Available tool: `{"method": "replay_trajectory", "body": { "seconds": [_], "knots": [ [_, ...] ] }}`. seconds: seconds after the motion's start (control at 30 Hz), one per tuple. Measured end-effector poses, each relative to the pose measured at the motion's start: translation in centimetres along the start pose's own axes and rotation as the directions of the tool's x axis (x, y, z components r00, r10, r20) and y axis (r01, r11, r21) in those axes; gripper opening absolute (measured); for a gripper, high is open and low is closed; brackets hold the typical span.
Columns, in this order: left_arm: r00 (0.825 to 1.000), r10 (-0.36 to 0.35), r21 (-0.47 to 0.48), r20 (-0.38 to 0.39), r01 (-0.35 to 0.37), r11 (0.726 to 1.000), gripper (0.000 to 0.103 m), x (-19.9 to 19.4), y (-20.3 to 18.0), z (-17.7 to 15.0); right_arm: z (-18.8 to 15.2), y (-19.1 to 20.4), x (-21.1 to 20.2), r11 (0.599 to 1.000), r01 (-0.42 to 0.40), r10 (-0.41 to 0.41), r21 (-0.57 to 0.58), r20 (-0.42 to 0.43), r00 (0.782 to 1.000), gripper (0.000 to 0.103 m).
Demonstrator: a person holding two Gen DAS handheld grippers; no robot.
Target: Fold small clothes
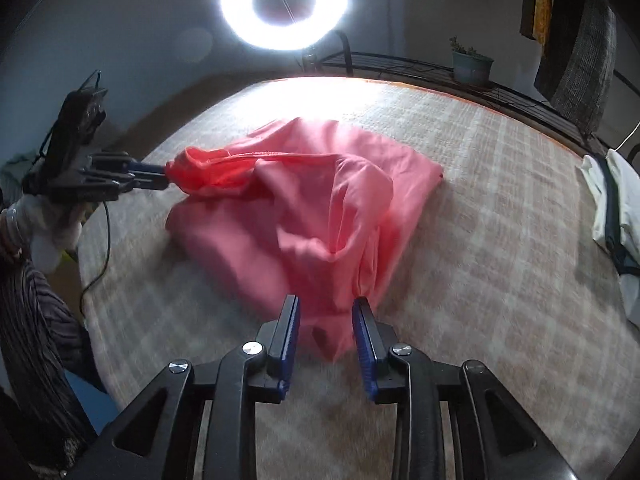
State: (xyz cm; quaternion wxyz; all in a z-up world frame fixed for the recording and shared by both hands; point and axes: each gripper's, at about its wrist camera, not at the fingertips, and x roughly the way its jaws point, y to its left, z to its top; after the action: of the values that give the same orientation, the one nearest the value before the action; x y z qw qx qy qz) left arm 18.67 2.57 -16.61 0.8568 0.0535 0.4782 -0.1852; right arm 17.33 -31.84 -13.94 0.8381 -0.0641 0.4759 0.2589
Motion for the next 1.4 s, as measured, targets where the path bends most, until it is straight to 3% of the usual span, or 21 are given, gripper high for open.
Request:
{"method": "replay_trajectory", "body": {
  "seconds": [0.07, 0.13, 0.17, 0.23, 0.3, 0.43, 0.47, 0.5, 0.53, 0.73, 0.83, 0.93, 1.0, 1.03, 1.07, 1.13, 1.17, 1.2, 1.3, 1.4],
  "knots": [
    [1.0, -0.014, -0.024, 0.027, 0.014, 1.0, 0.045, -0.6, 0.1, 0.7, 0.5, -0.1, -0.7, 1.0, 0.0, -0.001, 0.01, 0.028, 1.0, 0.054],
    [0.999, -0.038, -0.025, 0.037, 0.039, 0.999, 0.045, -0.6, -0.6, 1.5, 1.6, -0.2, -0.9, 1.0, 0.002, -0.003, 0.027, 0.061, 0.998, 0.069],
    [0.998, -0.052, -0.015, 0.04, 0.052, 0.999, 0.045, -0.5, -1.0, 1.9, 2.1, -0.2, -1.0, 0.999, -0.006, 0.003, 0.039, 0.072, 0.997, 0.071],
    [0.998, -0.061, 0.038, 0.034, 0.06, 0.997, 0.047, 0.1, -2.8, 2.1, 3.4, -0.4, -0.1, 0.997, -0.025, 0.021, 0.069, 0.054, 0.998, 0.071],
    [0.999, -0.038, 0.119, 0.016, 0.036, 0.992, 0.049, 1.4, -4.7, 2.0, 4.3, -0.5, 1.3, 0.995, 0.007, -0.009, 0.097, 0.029, 1.0, 0.07],
    [0.999, 0.035, 0.194, -0.009, -0.033, 0.98, 0.048, 4.1, -6.2, 1.8, 5.5, -0.5, 3.5, 0.994, 0.006, -0.006, 0.105, -0.004, 1.0, 0.026],
    [0.999, 0.048, 0.199, -0.014, -0.044, 0.979, 0.033, 4.7, -6.2, 1.9, 5.6, -0.2, 4.0, 0.996, 0.009, -0.008, 0.085, -0.017, 1.0, 0.015],
    [0.998, 0.053, 0.197, -0.022, -0.047, 0.979, 0.007, 5.0, -6.1, 2.0, 5.6, 0.2, 4.1, 0.998, 0.019, -0.017, 0.061, -0.022, 1.0, 0.01],
    [0.998, 0.049, 0.184, -0.03, -0.043, 0.982, 0.004, 5.3, -5.8, 2.2, 5.5, 0.7, 4.1, 0.999, 0.029, -0.029, 0.034, -0.022, 0.999, 0.003],
    [0.999, -0.005, 0.128, 0.039, 0.0, 0.992, 0.003, 1.7, -4.4, 2.8, 4.8, 2.3, 0.0, 0.989, 0.106, -0.097, -0.103, 0.086, 0.992, 0.0],
    [0.998, -0.036, 0.145, 0.044, 0.029, 0.989, 0.003, 0.3, -4.6, 1.5, 3.1, 3.7, -3.1, 0.964, 0.16, -0.122, -0.212, 0.181, 0.976, 0.0],
    [1.0, -0.009, 0.193, 0.023, 0.005, 0.981, 0.003, 0.5, -5.2, -0.5, 1.1, 4.8, -4.2, 0.945, 0.174, -0.126, -0.278, 0.18, 0.976, 0.0],
    [0.999, -0.023, 0.183, -0.03, 0.028, 0.983, 0.005, 0.9, -4.9, -1.3, -0.6, 5.5, -3.6, 0.927, 0.171, -0.14, -0.334, 0.113, 0.984, 0.01],
    [0.999, -0.034, 0.166, -0.037, 0.039, 0.985, 0.005, 0.7, -4.6, -1.6, -1.3, 5.6, -3.5, 0.924, 0.169, -0.146, -0.343, 0.093, 0.985, 0.027],
    [0.999, -0.045, 0.143, -0.03, 0.048, 0.989, 0.007, 0.3, -4.1, -1.6, -2.1, 5.4, -3.6, 0.927, 0.169, -0.149, -0.336, 0.085, 0.985, 0.032],
    [0.997, -0.079, 0.057, -0.005, 0.079, 0.995, 0.027, -0.8, -2.6, -1.3, -3.0, 4.3, -4.0, 0.963, 0.112, -0.097, -0.243, 0.073, 0.993, 0.033],
    [0.995, -0.098, -0.006, 0.013, 0.098, 0.995, 0.047, -1.2, -1.4, -1.0, -3.1, 3.2, -4.2, 0.987, 0.061, -0.051, -0.147, 0.07, 0.996, 0.037],
    [0.994, -0.109, -0.08, 0.027, 0.11, 0.991, 0.054, -1.3, 0.1, -0.8, -3.2, 2.1, -4.3, 0.998, 0.018, -0.014, -0.056, 0.07, 0.997, 0.039],
    [0.987, -0.163, -0.26, 0.003, 0.158, 0.953, 0.054, -0.1, 3.5, -0.4, -3.3, -1.1, -3.8, 0.971, -0.094, 0.075, 0.221, 0.091, 0.993, 0.051],
    [0.969, -0.243, -0.403, -0.046, 0.205, 0.892, 0.054, 2.4, 5.7, -0.8, -3.3, -3.4, -2.3, 0.874, -0.235, 0.196, 0.426, 0.134, 0.971, 0.051]
  ]
}}
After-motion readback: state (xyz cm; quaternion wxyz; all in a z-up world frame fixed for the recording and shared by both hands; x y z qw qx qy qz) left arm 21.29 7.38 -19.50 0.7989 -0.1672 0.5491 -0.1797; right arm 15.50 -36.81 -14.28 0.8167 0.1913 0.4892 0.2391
